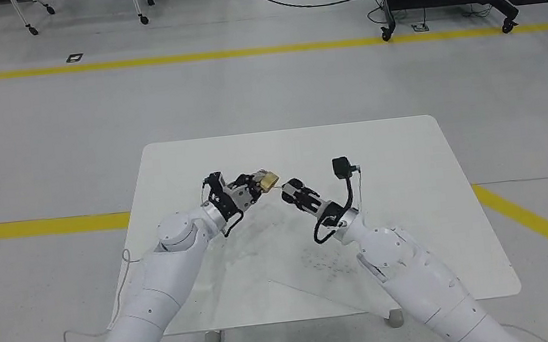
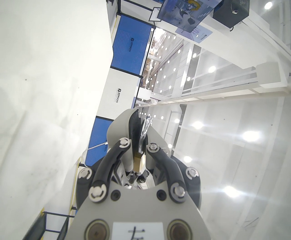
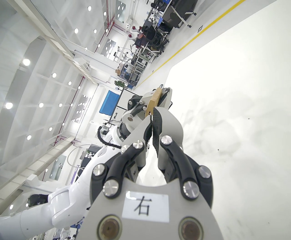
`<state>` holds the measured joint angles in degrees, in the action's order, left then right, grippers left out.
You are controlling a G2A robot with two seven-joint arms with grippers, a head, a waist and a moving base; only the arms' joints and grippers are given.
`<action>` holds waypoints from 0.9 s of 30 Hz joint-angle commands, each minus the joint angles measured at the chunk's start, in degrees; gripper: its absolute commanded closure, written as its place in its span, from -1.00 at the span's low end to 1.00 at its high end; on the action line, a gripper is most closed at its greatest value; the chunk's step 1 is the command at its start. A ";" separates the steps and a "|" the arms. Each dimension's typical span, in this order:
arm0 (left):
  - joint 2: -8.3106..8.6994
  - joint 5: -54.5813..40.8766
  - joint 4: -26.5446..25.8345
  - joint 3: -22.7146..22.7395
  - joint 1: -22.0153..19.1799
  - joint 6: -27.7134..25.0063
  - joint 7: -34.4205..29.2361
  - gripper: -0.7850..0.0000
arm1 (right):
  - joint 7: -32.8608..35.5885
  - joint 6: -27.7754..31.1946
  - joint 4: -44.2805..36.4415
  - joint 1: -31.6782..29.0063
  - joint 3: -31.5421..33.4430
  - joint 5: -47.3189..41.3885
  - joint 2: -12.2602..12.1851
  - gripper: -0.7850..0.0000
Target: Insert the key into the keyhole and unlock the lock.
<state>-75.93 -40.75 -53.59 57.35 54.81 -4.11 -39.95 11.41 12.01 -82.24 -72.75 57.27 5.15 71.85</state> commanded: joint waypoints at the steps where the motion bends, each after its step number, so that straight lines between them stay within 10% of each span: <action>1: -0.01 0.61 -0.56 0.20 0.46 -1.02 1.05 1.00 | -0.53 -0.32 -0.25 -0.17 -0.01 0.22 0.09 1.00; 27: -0.23 4.36 -3.51 1.80 2.42 -0.34 2.64 1.00 | -4.05 -2.22 -0.18 -0.55 -0.51 2.02 1.68 1.00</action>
<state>-76.15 -36.44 -57.09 59.12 57.21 -4.46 -37.29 7.36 9.74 -82.46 -73.29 56.75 7.17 73.49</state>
